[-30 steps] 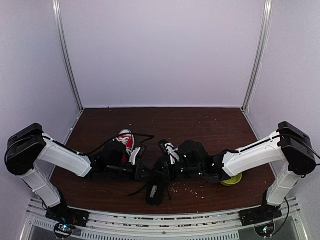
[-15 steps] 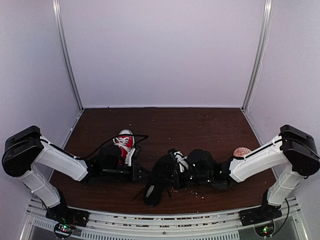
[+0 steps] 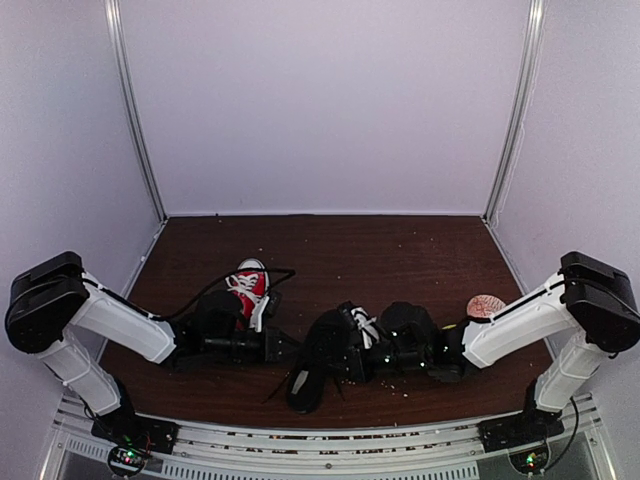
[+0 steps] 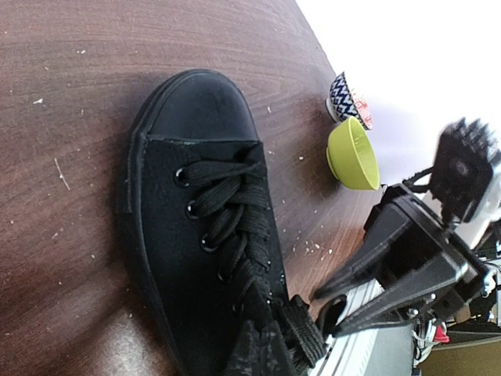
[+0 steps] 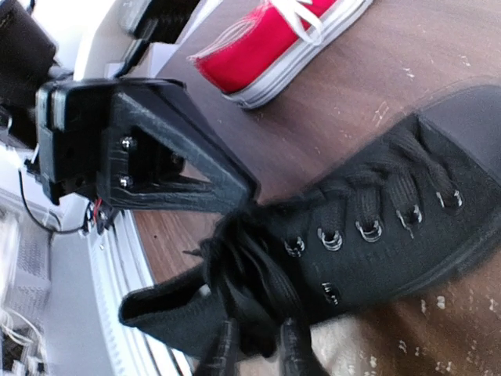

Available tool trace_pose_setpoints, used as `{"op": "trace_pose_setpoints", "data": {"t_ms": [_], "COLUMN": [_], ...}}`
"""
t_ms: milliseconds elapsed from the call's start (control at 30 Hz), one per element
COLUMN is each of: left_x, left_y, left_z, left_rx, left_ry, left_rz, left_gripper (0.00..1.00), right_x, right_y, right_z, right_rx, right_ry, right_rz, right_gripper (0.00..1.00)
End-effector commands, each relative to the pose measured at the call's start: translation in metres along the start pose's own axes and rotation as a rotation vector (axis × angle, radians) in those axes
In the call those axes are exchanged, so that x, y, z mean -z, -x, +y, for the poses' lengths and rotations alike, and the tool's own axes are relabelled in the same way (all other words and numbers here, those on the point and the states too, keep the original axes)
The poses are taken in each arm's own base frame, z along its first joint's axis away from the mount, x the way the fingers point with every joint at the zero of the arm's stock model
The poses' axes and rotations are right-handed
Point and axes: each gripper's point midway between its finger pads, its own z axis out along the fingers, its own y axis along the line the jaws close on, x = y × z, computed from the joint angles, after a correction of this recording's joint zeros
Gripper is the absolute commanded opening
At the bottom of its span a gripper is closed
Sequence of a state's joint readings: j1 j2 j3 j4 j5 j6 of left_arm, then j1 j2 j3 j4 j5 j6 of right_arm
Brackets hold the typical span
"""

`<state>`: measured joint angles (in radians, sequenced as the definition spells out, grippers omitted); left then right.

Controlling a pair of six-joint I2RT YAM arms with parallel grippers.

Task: Tie the shoes
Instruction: Tie the loops with the shoelace on the shoe.

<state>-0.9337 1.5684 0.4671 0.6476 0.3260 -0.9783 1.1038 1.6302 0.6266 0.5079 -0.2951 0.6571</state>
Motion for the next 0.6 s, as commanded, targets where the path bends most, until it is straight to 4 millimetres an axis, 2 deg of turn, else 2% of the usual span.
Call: {"op": "trace_pose_setpoints", "data": {"t_ms": [0, 100, 200, 400, 567], "left_x": [-0.003, -0.004, -0.003, -0.003, -0.004], "left_y": [0.002, 0.001, -0.001, -0.002, -0.003], "left_z": [-0.008, -0.011, -0.012, -0.012, -0.015], "left_rx": [-0.023, -0.033, -0.038, -0.040, -0.046], "left_ry": [-0.040, -0.051, -0.054, -0.057, -0.063], "left_rz": [0.000, 0.007, 0.010, 0.008, 0.010], "left_gripper": [0.00, 0.00, 0.00, 0.00, 0.00], "right_x": [0.015, 0.022, 0.027, 0.022, 0.007], "right_y": [0.007, 0.020, 0.036, 0.057, 0.059], "right_z": [0.004, 0.005, 0.011, 0.016, 0.014], "right_rx": [0.004, 0.013, 0.024, 0.059, 0.084], "right_ry": [0.012, -0.017, -0.029, -0.090, -0.176], "right_rz": [-0.054, -0.092, -0.133, -0.156, -0.107], "right_gripper": [0.33, 0.46, 0.54, 0.58, 0.58]}}
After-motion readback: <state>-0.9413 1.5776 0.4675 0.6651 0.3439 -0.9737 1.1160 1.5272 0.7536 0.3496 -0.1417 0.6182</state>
